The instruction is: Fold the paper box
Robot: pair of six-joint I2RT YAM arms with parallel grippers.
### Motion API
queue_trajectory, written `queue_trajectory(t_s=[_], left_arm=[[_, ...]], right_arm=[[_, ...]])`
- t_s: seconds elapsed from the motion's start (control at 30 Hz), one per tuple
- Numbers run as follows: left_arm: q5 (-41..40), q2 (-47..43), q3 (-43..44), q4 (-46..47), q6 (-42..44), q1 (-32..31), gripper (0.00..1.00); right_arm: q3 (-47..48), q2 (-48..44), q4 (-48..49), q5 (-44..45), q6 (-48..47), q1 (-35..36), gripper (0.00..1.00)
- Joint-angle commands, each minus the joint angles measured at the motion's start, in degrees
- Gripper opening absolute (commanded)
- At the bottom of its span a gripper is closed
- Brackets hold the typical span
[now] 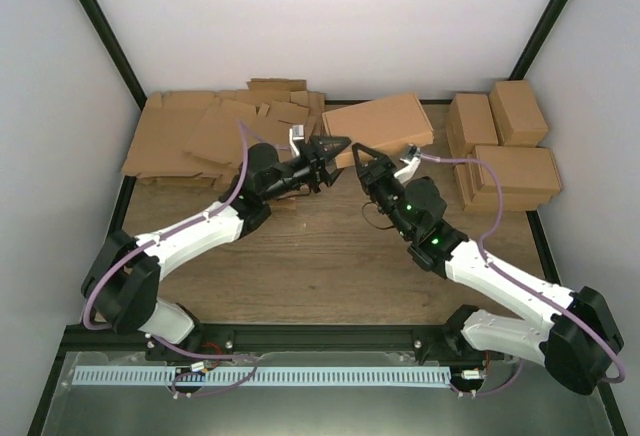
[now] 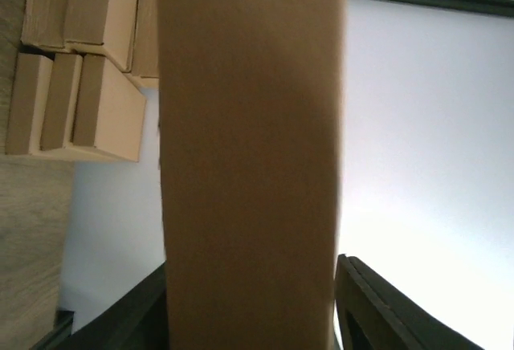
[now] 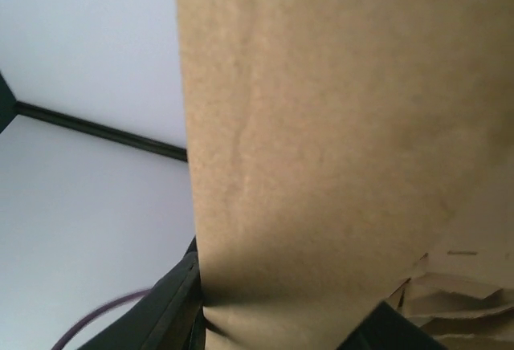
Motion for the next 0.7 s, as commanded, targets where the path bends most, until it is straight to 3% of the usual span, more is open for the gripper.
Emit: queue_trajectory(t_s=[0.0,0.1,0.2,0.4,0.67], left_arm=[[0.1,-2.1,0.7,-4.8,3.8,-1.1,0.61],[-1.9,-4.5,1.0,-11.2,7.0,-1.1,0.85],[-3.9,-7.0,0.7,-16.3,9.4,-0.8,0.99],[-4.6,-11.2,0.5,-23.4,14.9,0.1,1.00],[-3.3,-14.8,-2.7,-26.6,18.9,0.4,1.00]], right_arm=[[0.1,-2.2,-2.3,0.8,-1.2,-3.8,0.34],[-1.8,-3.9,-2.7,-1.4,-0.8,-7.4,0.34],[-3.8,-5.5,-3.6,-3.9,-0.8,-11.1,0.33],[-8.4,-10.8,-6.7,-11.0,-2.0,-21.8,0.33],[-13.1,-18.3,-16.4,-27.3,-4.0,-44.6,0.33]])
